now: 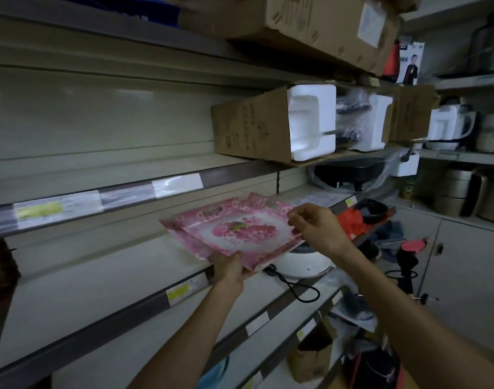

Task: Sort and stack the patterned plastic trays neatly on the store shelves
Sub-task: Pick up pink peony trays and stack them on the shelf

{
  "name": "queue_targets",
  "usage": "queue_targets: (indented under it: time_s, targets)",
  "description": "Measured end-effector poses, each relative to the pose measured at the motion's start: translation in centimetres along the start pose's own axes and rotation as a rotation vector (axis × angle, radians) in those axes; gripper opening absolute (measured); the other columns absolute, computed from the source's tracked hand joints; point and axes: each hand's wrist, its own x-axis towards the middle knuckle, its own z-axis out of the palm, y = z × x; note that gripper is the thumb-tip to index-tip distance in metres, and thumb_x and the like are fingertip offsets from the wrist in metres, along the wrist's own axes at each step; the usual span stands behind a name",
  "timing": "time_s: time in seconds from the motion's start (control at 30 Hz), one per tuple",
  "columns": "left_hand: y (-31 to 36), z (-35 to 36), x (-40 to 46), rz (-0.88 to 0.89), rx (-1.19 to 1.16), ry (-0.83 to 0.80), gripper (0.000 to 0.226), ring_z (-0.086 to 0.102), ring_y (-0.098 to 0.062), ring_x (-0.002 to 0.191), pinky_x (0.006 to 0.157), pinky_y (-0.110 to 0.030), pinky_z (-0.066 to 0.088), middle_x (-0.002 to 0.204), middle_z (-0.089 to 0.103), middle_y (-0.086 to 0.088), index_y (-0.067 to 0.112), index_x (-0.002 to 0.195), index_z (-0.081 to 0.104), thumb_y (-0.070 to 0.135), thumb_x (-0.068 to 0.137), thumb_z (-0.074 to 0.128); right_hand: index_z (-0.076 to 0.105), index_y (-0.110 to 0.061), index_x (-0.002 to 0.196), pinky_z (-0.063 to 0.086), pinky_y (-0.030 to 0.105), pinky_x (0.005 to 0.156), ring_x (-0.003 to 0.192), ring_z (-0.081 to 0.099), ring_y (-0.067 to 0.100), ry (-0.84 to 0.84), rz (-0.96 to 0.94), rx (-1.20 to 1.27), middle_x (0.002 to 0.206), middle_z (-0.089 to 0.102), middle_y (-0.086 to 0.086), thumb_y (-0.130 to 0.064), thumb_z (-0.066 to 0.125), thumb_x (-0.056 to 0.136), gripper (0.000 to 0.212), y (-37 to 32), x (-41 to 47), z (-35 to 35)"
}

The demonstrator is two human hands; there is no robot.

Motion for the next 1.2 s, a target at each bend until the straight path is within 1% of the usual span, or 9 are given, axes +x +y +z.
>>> queue_targets:
  time_s: [0.13, 0.27, 0.43, 0.63, 0.8, 0.9, 1.0, 1.07, 1.2]
  targets:
    - [0.0, -0.2, -0.2, 0.100, 0.049, 0.054, 0.046, 0.064, -0.035, 0.105, 0.081, -0.053, 0.059, 0.125, 0.061, -0.017, 0.008, 0.134, 0.046, -0.008, 0.091, 0.044, 0.065, -0.012, 0.107, 0.057, 0.034, 0.076, 0.079, 0.071, 0.012, -0.020, 0.006, 0.012, 0.095, 0.072, 0.002, -0.026, 0.055, 0.097, 0.020, 1.1, 0.9, -0.6]
    - [1.4, -1.2, -1.3, 0.141, 0.040, 0.083, 0.033, 0.065, -0.025, 0.082, 0.051, -0.032, 0.057, 0.111, 0.065, -0.015, 0.006, 0.118, 0.054, -0.007, 0.090, 0.043, 0.066, -0.012, 0.101, 0.057, 0.035, 0.075, 0.081, 0.071, 0.018, -0.038, -0.007, -0.001, 0.093, 0.073, 0.004, -0.020, 0.057, 0.096, 0.013, 1.6, 1.7, -1.5]
    - [1.9, -3.8, -4.7, 0.143, -0.012, -0.037, 0.045, 0.074, -0.027, 0.085, 0.065, -0.037, 0.061, 0.099, 0.077, -0.008, 0.009, 0.118, 0.062, -0.014, 0.085, 0.044, 0.068, -0.013, 0.095, 0.058, 0.039, 0.079, 0.087, 0.069, 0.025, -0.053, -0.019, -0.055, 0.095, 0.073, 0.006, -0.018, 0.057, 0.095, 0.012, 2.3, 2.8, -2.5]
    - [1.6, -7.9, -9.4, 0.108, -0.021, -0.177, 0.044, 0.072, -0.032, 0.098, 0.068, -0.036, 0.061, 0.113, 0.073, -0.015, 0.010, 0.119, 0.066, -0.001, 0.077, 0.062, 0.067, -0.009, 0.094, 0.052, 0.036, 0.080, 0.091, 0.064, 0.027, -0.060, 0.078, -0.174, 0.103, 0.071, 0.012, -0.025, 0.055, 0.096, 0.020, 4.2, 2.7, -2.6]
    - [0.8, -10.5, -13.4, 0.150, 0.074, -0.100, 0.043, 0.073, -0.032, 0.090, 0.070, -0.036, 0.060, 0.109, 0.075, -0.014, 0.011, 0.124, 0.064, 0.001, 0.082, 0.062, 0.062, -0.005, 0.105, 0.053, 0.036, 0.072, 0.091, 0.065, 0.030, -0.172, 0.268, 0.078, 0.097, 0.066, 0.011, -0.047, 0.042, 0.100, 0.047, 6.1, 0.0, -2.0]
    - [0.3, -11.4, -16.4, 0.166, 0.112, -0.108, 0.039, 0.074, -0.029, 0.091, 0.068, -0.034, 0.060, 0.110, 0.075, -0.010, 0.018, 0.118, 0.068, 0.004, 0.082, 0.063, 0.057, 0.006, 0.118, 0.056, 0.042, 0.079, 0.091, 0.065, 0.034, -0.218, 0.466, 0.397, 0.102, 0.066, 0.019, -0.037, 0.044, 0.101, 0.049, 6.7, -2.0, -1.6]
    - [-0.4, -12.7, -19.6, 0.209, 0.211, -0.055, 0.035, 0.075, -0.023, 0.089, 0.062, -0.026, 0.059, 0.104, 0.077, -0.005, 0.020, 0.116, 0.068, 0.002, 0.087, 0.060, 0.060, 0.008, 0.115, 0.055, 0.050, 0.087, 0.098, 0.065, 0.041, -0.233, 0.451, 0.499, 0.111, 0.065, 0.028, -0.031, 0.046, 0.102, 0.044, 6.7, -4.2, -0.7]
    - [-0.7, -13.8, -21.1, 0.221, 0.285, 0.028, 0.033, 0.075, -0.027, 0.087, 0.065, -0.030, 0.059, 0.103, 0.077, -0.009, 0.019, 0.116, 0.066, 0.002, 0.088, 0.060, 0.062, 0.005, 0.113, 0.053, 0.054, 0.092, 0.101, 0.064, 0.042, -0.222, 0.425, 0.508, 0.114, 0.064, 0.028, -0.031, 0.046, 0.101, 0.041, 6.5, -5.7, 0.4]
    - [-1.2, -16.2, -24.0, 0.232, 0.393, 0.203, 0.022, 0.075, -0.021, 0.081, 0.069, -0.032, 0.057, 0.104, 0.074, -0.008, 0.019, 0.115, 0.061, 0.025, 0.094, 0.059, 0.060, -0.004, 0.124, 0.054, 0.040, 0.081, 0.097, 0.065, 0.029, -0.252, 0.403, 0.549, 0.112, 0.068, 0.014, -0.032, 0.046, 0.101, 0.039, 5.2, -8.1, 3.6]
